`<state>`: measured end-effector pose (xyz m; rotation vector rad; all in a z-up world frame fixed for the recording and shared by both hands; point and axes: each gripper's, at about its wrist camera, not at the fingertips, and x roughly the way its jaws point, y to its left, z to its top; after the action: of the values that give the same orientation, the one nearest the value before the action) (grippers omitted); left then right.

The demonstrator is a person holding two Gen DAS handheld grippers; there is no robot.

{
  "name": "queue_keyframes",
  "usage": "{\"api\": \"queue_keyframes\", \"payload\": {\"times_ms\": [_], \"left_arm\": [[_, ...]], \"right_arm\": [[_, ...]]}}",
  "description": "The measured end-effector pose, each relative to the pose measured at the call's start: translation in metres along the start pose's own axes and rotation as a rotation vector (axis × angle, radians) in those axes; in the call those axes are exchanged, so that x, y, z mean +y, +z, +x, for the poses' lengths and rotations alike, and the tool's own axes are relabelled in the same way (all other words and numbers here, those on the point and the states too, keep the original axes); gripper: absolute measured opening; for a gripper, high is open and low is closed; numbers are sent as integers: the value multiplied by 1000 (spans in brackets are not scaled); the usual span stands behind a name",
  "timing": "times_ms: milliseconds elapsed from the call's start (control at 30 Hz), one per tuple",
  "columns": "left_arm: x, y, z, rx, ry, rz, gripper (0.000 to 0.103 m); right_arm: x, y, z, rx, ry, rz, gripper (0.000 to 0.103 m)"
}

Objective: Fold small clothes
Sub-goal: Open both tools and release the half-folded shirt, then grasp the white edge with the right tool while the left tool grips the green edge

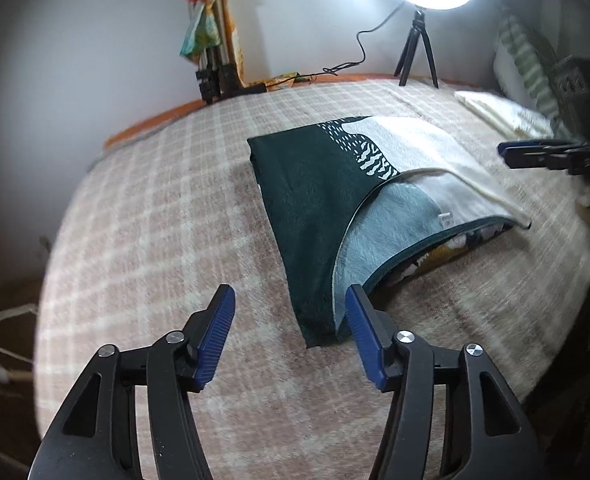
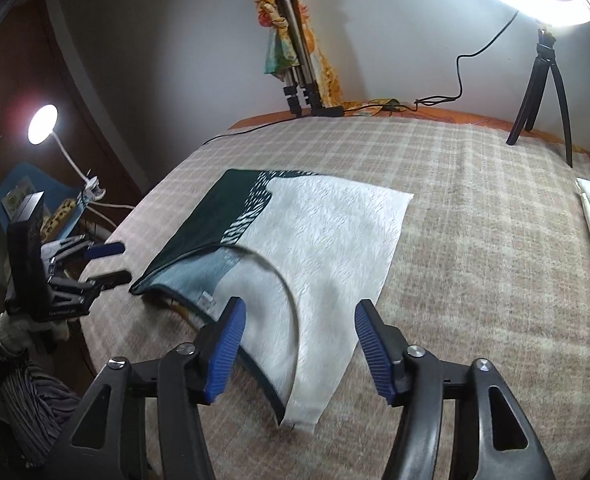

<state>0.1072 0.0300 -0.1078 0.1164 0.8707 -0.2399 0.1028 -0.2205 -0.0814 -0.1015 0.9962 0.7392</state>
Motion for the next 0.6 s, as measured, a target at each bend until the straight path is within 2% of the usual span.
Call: {"api": "queue_keyframes", "payload": {"times_ms": [300, 600], "left_arm": [[36, -7, 6, 38, -253, -343, 59], [55, -17, 17, 49, -455, -629, 59]], "right_arm": [[-38, 24, 16, -32, -1, 150, 66], [-78, 32, 31, -33, 74, 333, 67]]}}
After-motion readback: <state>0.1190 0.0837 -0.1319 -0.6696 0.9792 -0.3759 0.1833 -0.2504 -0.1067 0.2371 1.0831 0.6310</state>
